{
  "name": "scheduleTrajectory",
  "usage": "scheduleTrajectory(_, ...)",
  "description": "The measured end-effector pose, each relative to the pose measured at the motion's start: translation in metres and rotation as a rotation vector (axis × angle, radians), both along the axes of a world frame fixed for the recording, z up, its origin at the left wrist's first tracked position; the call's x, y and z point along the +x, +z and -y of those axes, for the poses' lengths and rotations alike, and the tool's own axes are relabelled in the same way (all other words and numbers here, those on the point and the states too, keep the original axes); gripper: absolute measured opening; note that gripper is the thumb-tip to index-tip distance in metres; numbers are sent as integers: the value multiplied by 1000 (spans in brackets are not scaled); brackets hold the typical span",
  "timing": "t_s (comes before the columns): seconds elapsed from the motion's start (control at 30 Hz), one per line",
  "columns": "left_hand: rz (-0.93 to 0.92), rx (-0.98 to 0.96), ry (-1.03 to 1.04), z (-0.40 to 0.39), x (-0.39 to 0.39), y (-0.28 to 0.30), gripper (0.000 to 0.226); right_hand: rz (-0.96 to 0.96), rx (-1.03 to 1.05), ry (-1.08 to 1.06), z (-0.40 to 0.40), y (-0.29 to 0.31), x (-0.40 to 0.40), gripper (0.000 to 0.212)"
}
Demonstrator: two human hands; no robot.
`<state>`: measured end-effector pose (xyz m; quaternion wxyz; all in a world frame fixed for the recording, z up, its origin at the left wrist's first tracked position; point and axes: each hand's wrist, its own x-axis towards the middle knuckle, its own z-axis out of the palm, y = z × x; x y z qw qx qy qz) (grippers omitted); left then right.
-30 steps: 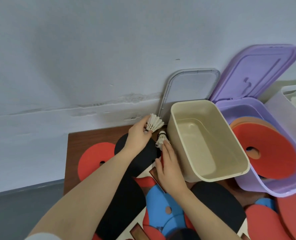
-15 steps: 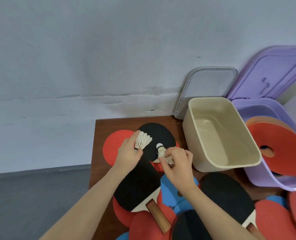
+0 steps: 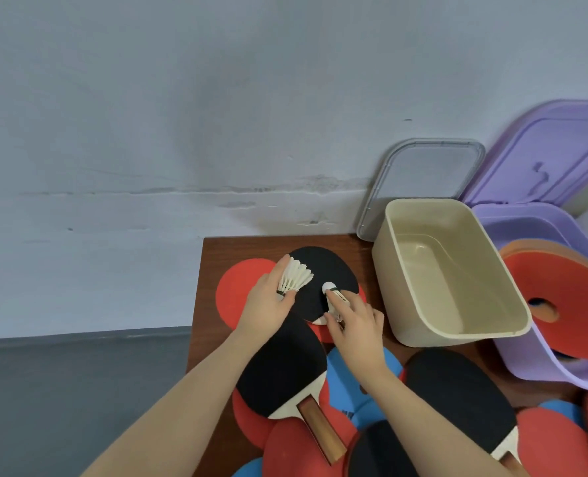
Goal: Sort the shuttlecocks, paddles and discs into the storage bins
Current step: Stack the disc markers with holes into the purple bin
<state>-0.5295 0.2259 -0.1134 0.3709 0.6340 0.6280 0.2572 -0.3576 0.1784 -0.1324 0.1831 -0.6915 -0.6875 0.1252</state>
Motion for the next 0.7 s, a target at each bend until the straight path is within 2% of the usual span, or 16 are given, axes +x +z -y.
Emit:
scheduleTrajectory(0.13,63,53,60,13,-4,23,63,-84,123,66,12,14,0,40)
scheduleTrajectory(0.3,46,198,96,34,-1,69,62,-134,233,108,22,54,10,42)
scheduleTrajectory(0.43,-42,311,103,59,19,107,61,-177,291,134,34,85,34,40)
scheduleTrajectory(0.57,-238,444,78,89,58,141,61,-215,361,203,57,111,77,39)
scheduleTrajectory(0.7,-273,528,75,124,114,158,61,-276,430,270,86,130,141,40)
